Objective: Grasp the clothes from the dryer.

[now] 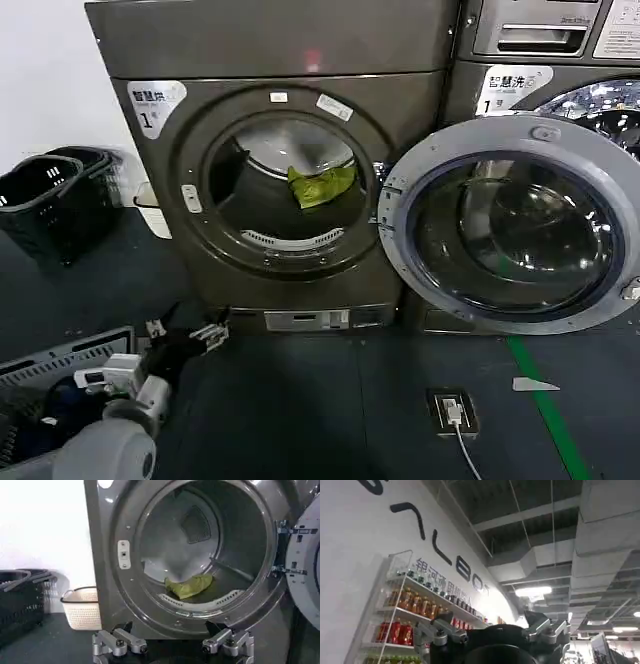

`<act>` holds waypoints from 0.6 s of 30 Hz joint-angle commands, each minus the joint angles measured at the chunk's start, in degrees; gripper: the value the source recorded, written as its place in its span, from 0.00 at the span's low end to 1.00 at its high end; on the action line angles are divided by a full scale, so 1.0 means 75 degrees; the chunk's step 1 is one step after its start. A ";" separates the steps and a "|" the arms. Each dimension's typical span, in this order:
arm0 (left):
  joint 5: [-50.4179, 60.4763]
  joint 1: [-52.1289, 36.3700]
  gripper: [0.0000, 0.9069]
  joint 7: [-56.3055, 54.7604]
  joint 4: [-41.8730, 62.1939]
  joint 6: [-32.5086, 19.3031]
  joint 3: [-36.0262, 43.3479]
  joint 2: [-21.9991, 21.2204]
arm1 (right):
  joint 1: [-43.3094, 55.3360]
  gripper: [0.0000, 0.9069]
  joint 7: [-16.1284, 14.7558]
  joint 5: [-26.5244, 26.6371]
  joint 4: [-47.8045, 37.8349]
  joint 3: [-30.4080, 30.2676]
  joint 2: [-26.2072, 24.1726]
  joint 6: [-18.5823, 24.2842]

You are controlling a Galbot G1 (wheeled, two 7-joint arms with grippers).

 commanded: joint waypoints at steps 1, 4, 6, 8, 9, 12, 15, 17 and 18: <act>-0.0020 -0.0025 1.00 0.0018 -0.0014 -0.0045 0.0023 0.0047 | -0.0003 1.00 -0.0013 0.0134 0.0006 0.0023 0.0006 0.0193; -0.0056 -0.0024 1.00 0.0040 -0.0094 -0.0135 0.0057 0.0062 | -0.0052 1.00 0.0043 0.0229 -0.0007 0.0096 0.0031 0.0392; -0.0071 -0.0005 1.00 0.0041 -0.0135 -0.0134 0.0065 0.0065 | -0.0091 1.00 0.0094 0.0234 -0.0033 0.0151 0.0036 0.0418; -0.0065 0.0003 1.00 0.0042 -0.0158 -0.0155 0.0074 0.0068 | -0.0124 1.00 0.0146 0.0244 -0.0062 0.0201 0.0044 0.0430; -0.0063 0.0005 1.00 0.0042 -0.0170 -0.0172 0.0077 0.0072 | -0.0129 1.00 0.0122 0.0243 -0.0063 0.0219 0.0050 0.0460; -0.0059 -0.0019 1.00 0.0053 -0.0181 -0.0200 0.0080 0.0071 | -0.0130 1.00 0.0088 0.0245 -0.0064 0.0233 0.0039 0.0531; 0.0014 -0.0015 1.00 0.0129 -0.0161 -0.0442 0.0093 0.0062 | -0.0111 1.00 0.0069 0.0239 -0.0070 0.0231 0.0048 0.0537; 0.0023 -0.0009 1.00 0.0128 -0.0169 -0.0381 0.0148 0.0047 | -0.0101 1.00 0.0062 0.0238 -0.0072 0.0233 0.0053 0.0540; 0.0039 -0.0004 1.00 0.0123 -0.0159 -0.0366 0.0170 0.0037 | -0.0099 1.00 0.0051 0.0237 -0.0091 0.0240 0.0049 0.0554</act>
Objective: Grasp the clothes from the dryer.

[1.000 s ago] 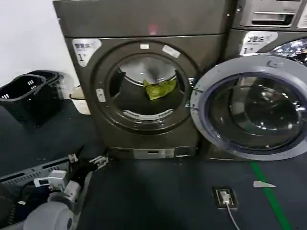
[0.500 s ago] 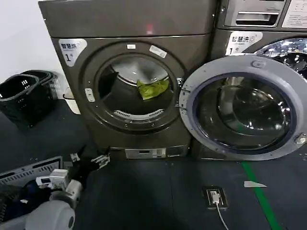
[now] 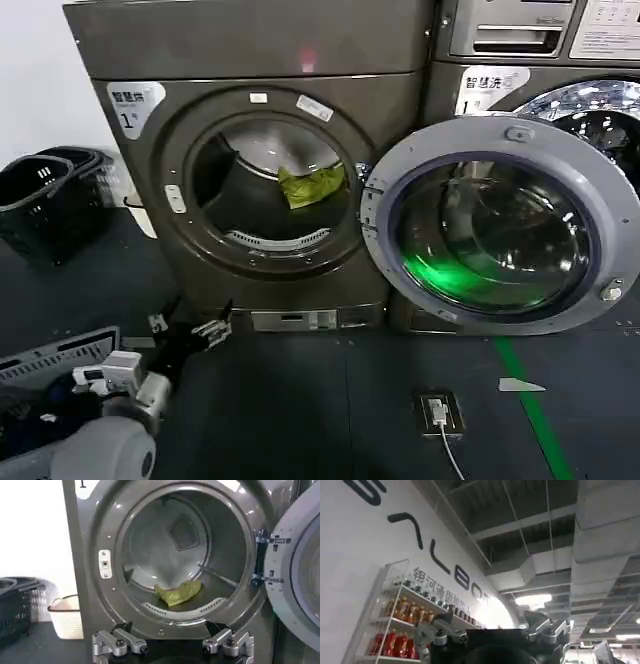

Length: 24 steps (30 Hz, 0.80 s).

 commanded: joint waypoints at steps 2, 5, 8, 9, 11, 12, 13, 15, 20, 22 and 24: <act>0.0135 0.0000 1.00 0.0018 0.0070 -0.0113 0.0077 -0.0041 | 0.0002 1.00 -0.0030 0.0019 -0.0046 0.0018 -0.0007 0.0158; 0.0156 -0.0036 1.00 0.0021 0.0082 -0.0101 0.0141 -0.0062 | -0.0020 1.00 -0.0027 0.0026 -0.0090 0.0069 -0.0015 0.0169; 0.0174 -0.0065 1.00 0.0026 0.0101 -0.0104 0.0201 -0.0056 | -0.0052 1.00 -0.0026 0.0035 -0.0101 0.0101 0.0023 0.0213; 0.0175 -0.0084 1.00 0.0028 0.0114 -0.0102 0.0211 -0.0054 | -0.0066 1.00 -0.0030 0.0041 -0.0099 0.0117 0.0030 0.0216; 0.0180 -0.0098 1.00 0.0027 0.0135 -0.0104 0.0219 -0.0054 | -0.0090 1.00 -0.0036 0.0045 -0.0098 0.0155 0.0032 0.0215; 0.0180 -0.0098 1.00 0.0027 0.0138 -0.0105 0.0222 -0.0054 | -0.0099 1.00 -0.0038 0.0046 -0.0104 0.0166 0.0030 0.0215; 0.0184 -0.0099 1.00 0.0029 0.0149 -0.0105 0.0222 -0.0051 | -0.0105 1.00 -0.0039 0.0048 -0.0109 0.0171 0.0026 0.0217; 0.0187 -0.0115 1.00 0.0030 0.0168 -0.0109 0.0219 -0.0044 | -0.0114 1.00 -0.0037 0.0049 -0.0109 0.0183 0.0013 0.0216; 0.0178 -0.0160 1.00 0.0028 0.0191 -0.0105 0.0224 -0.0026 | -0.0103 1.00 -0.0060 0.0043 -0.0075 0.0162 0.0032 0.0211; 0.0171 -0.0176 1.00 0.0027 0.0191 -0.0103 0.0220 0.0002 | -0.0094 1.00 -0.0073 0.0040 -0.0051 0.0148 0.0045 0.0225; 0.0159 -0.0175 1.00 0.0027 0.0180 -0.0101 0.0214 0.0027 | -0.0087 1.00 -0.0079 0.0047 -0.0036 0.0141 0.0043 0.0228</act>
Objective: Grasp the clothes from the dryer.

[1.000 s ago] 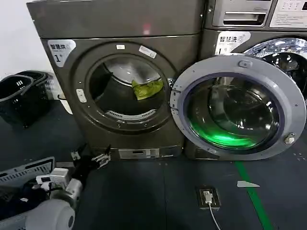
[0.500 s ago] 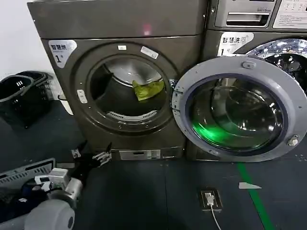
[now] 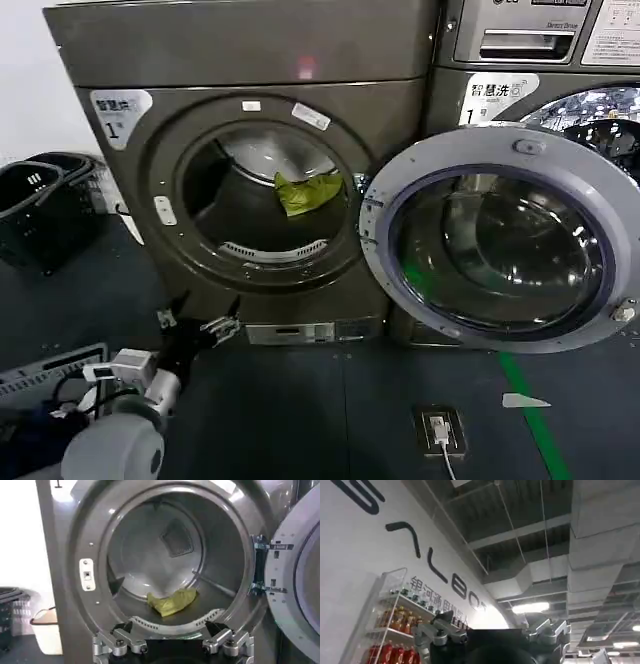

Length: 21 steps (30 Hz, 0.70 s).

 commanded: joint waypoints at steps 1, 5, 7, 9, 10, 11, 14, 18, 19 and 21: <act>-0.0017 0.0009 1.00 0.0001 -0.0018 -0.0003 -0.0004 0.0037 | 0.0006 1.00 -0.0003 0.0001 0.0010 -0.0012 0.0001 0.0011; -0.0010 0.0032 1.00 0.0000 -0.0043 -0.0008 0.0001 0.0041 | -0.0005 1.00 -0.0014 0.0014 0.0024 -0.0006 0.0008 0.0015; -0.0011 0.0031 1.00 0.0001 -0.0042 -0.0014 -0.0001 0.0069 | -0.0016 1.00 -0.0020 0.0031 0.0034 0.0000 0.0017 0.0019; -0.0027 0.0042 1.00 0.0003 -0.0058 -0.0015 -0.0004 0.0106 | -0.0025 1.00 -0.0020 0.0178 0.0098 0.0006 0.0061 0.0021; -0.0030 0.0055 1.00 0.0003 -0.0071 -0.0015 -0.0004 0.0115 | -0.0024 1.00 -0.0029 0.0185 0.0107 0.0004 0.0075 0.0029; -0.0025 0.0064 1.00 0.0003 -0.0077 -0.0017 -0.0005 0.0116 | -0.0030 1.00 -0.0034 0.0188 0.0112 -0.0004 0.0090 0.0078; -0.0022 0.0091 1.00 0.0004 -0.0101 -0.0015 -0.0008 0.0100 | -0.0025 1.00 -0.0046 0.0182 0.0093 -0.0011 0.0073 0.0086; -0.0004 0.0114 1.00 0.0001 -0.0094 -0.0019 -0.0023 0.0080 | -0.0003 1.00 -0.0063 0.0177 0.0113 -0.0025 0.0073 0.0081; -0.0003 0.0106 1.00 0.0002 -0.0086 -0.0023 -0.0023 0.0079 | -0.0003 1.00 -0.0068 0.0178 0.0110 -0.0019 0.0067 0.0080; -0.0003 0.0078 1.00 0.0003 -0.0074 -0.0019 -0.0020 0.0069 | -0.0007 1.00 -0.0080 0.0176 0.0111 0.0004 0.0069 0.0079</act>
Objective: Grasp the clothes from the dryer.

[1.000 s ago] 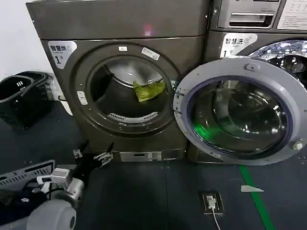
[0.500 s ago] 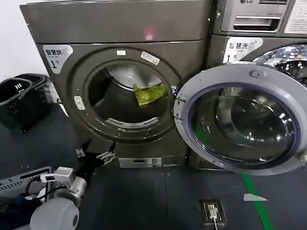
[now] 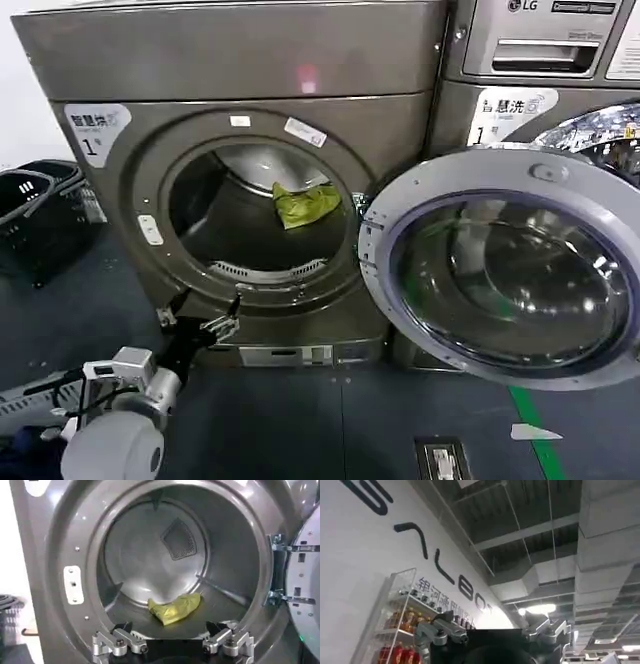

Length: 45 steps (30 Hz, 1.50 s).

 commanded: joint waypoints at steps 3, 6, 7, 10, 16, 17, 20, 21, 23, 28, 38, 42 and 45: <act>0.0025 -0.0047 1.00 0.0013 0.0046 0.0007 0.0014 -0.0024 | -0.0004 1.00 -0.0001 0.0032 0.0001 0.0044 -0.0001 -0.0006; 0.0020 -0.0049 1.00 0.0019 0.0048 0.0007 0.0015 -0.0025 | -0.0019 1.00 -0.0016 0.0032 -0.0019 0.0088 -0.0026 -0.0012; 0.0025 -0.0057 1.00 0.0018 0.0061 0.0003 0.0012 -0.0028 | -0.0013 1.00 -0.0024 0.0030 -0.0021 0.0086 -0.0028 -0.0013; 0.0023 -0.0064 1.00 0.0018 0.0072 0.0001 0.0013 -0.0034 | 0.0004 1.00 -0.0018 0.0025 -0.0012 0.0071 -0.0022 -0.0014; 0.0028 -0.0094 1.00 0.0018 0.0112 0.0000 0.0013 -0.0031 | 0.0014 1.00 -0.0015 0.0020 -0.0023 0.0071 -0.0017 -0.0018; 0.0035 -0.0092 1.00 0.0019 0.0112 -0.0001 0.0016 -0.0033 | 0.0015 1.00 -0.0018 0.0020 -0.0019 0.0071 -0.0017 -0.0017; 0.0036 -0.0099 1.00 0.0017 0.0108 0.0004 0.0017 -0.0014 | 0.0027 1.00 -0.0033 0.0015 -0.0019 0.0061 -0.0012 -0.0019; 0.0030 -0.0109 1.00 0.0015 0.0105 0.0009 0.0016 -0.0003 | 0.0025 1.00 -0.0038 0.0015 -0.0015 0.0062 -0.0008 -0.0017; 0.0024 -0.0110 1.00 0.0016 0.0100 0.0011 0.0018 0.0022 | 0.0020 1.00 -0.0040 0.0015 -0.0010 0.0065 -0.0004 -0.0015; 0.0024 -0.0108 1.00 0.0014 0.0088 0.0018 0.0033 0.0041 | 0.0005 1.00 -0.0052 0.0011 0.0012 0.0060 -0.0004 -0.0008; 0.0042 -0.0080 1.00 0.0015 0.0093 0.0006 0.0068 0.0051 | 0.0003 1.00 -0.0068 0.0011 0.0016 0.0050 0.0009 -0.0003; 0.0035 -0.0097 1.00 0.0018 0.0108 0.0004 0.0053 0.0043 | 0.0016 1.00 -0.0073 0.0006 0.0029 0.0050 0.0025 -0.0006; 0.0030 -0.0181 1.00 0.0022 0.0142 0.0000 0.0064 0.0041 | 0.0016 1.00 -0.0089 0.0003 0.0011 0.0059 0.0014 -0.0013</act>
